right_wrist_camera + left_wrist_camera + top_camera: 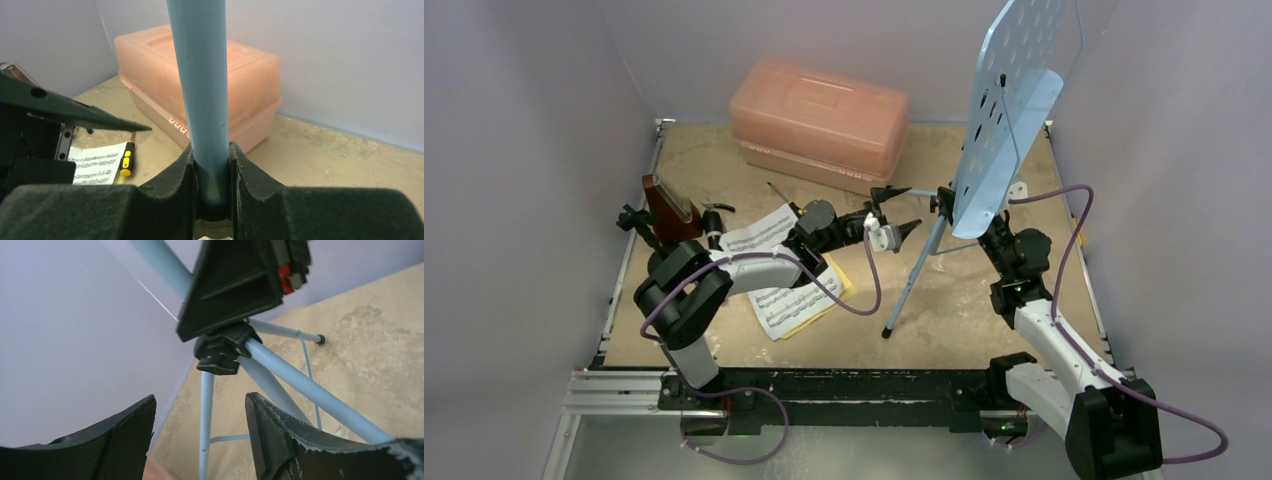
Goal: Pack up the instrument practice props
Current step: Unscrew the knob on the music stand.
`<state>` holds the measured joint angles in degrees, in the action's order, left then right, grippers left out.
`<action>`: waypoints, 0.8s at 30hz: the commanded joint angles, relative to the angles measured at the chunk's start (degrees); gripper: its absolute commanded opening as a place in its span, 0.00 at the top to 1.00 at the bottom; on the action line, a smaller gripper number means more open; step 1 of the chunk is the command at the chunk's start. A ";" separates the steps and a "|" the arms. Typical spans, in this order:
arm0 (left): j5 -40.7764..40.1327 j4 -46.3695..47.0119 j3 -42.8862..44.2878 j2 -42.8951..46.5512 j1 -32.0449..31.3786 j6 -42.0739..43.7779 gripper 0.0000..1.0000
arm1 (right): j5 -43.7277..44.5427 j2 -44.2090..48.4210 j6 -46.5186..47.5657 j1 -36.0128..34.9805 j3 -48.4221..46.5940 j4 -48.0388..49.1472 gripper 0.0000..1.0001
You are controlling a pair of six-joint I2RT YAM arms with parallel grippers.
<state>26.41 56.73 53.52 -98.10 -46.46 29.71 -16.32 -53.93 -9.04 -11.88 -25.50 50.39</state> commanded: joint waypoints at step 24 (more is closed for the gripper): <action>0.73 -9.48 10.00 -6.08 -4.24 25.74 0.56 | -3.46 1.10 -7.49 -0.84 -1.98 -0.73 0.95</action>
<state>27.44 48.42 61.08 -103.53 -50.30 52.23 -16.32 -53.84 -9.06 -11.88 -25.50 50.26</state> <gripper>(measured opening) 0.458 0.253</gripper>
